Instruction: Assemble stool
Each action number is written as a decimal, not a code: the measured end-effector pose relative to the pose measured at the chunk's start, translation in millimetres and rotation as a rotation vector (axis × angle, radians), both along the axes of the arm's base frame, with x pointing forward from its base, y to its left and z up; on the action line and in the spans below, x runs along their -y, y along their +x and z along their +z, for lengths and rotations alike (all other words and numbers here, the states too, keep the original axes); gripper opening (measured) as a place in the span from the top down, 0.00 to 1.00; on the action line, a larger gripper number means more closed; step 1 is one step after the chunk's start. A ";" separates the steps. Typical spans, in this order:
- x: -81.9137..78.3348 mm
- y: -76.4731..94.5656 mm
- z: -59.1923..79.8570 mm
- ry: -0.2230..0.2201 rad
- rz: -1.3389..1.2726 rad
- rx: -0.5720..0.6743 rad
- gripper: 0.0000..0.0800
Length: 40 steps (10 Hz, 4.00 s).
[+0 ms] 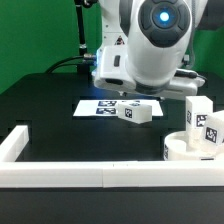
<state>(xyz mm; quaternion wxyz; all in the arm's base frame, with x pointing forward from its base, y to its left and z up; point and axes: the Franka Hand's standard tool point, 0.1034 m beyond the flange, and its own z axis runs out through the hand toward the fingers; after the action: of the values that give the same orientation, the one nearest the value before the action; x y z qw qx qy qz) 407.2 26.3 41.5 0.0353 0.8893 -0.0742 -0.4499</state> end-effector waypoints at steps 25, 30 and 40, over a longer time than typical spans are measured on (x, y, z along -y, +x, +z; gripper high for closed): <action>34.9 -0.1 -24.6 -0.003 -0.023 -0.010 0.59; 27.4 3.2 -8.8 0.017 -0.055 -0.022 0.59; 10.3 96.8 101.3 0.105 -0.116 0.601 0.59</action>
Offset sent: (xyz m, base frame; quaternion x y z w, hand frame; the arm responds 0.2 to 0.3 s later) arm 0.0071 -0.0115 -0.0100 -0.0186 0.0213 -0.0072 0.9996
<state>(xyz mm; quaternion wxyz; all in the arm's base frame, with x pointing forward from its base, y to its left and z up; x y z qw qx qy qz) 503.9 16.0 142.9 -0.0598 0.9773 -0.1089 -0.1715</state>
